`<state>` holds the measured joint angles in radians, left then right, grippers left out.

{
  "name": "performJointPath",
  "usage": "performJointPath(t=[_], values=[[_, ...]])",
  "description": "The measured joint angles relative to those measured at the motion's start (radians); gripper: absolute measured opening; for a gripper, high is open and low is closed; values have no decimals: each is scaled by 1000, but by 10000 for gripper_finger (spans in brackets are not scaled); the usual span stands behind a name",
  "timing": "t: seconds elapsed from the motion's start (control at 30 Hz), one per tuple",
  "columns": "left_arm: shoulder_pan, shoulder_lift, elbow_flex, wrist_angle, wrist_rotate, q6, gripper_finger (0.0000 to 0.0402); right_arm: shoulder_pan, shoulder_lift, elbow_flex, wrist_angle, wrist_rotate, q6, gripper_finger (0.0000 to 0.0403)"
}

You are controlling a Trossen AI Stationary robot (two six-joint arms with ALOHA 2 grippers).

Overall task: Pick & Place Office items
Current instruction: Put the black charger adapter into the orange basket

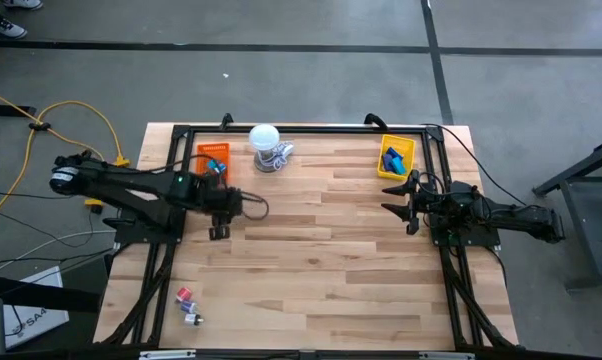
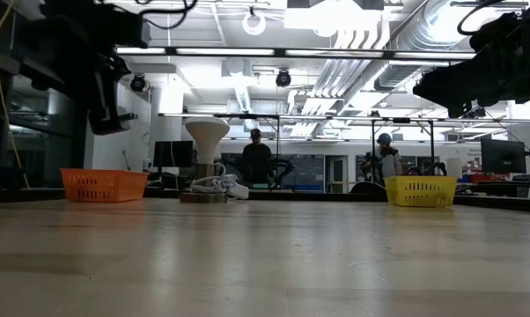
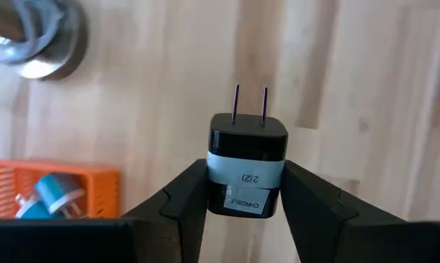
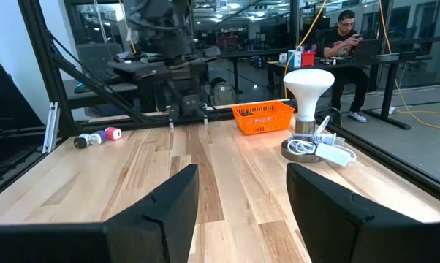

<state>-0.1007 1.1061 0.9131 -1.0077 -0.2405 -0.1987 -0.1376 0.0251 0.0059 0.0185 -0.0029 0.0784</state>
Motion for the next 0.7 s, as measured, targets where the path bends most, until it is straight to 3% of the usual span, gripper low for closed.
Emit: performJointPath(t=[0.7], values=[[484,0,0,-17,10,1,148,0,0,0,0,0,0,195]])
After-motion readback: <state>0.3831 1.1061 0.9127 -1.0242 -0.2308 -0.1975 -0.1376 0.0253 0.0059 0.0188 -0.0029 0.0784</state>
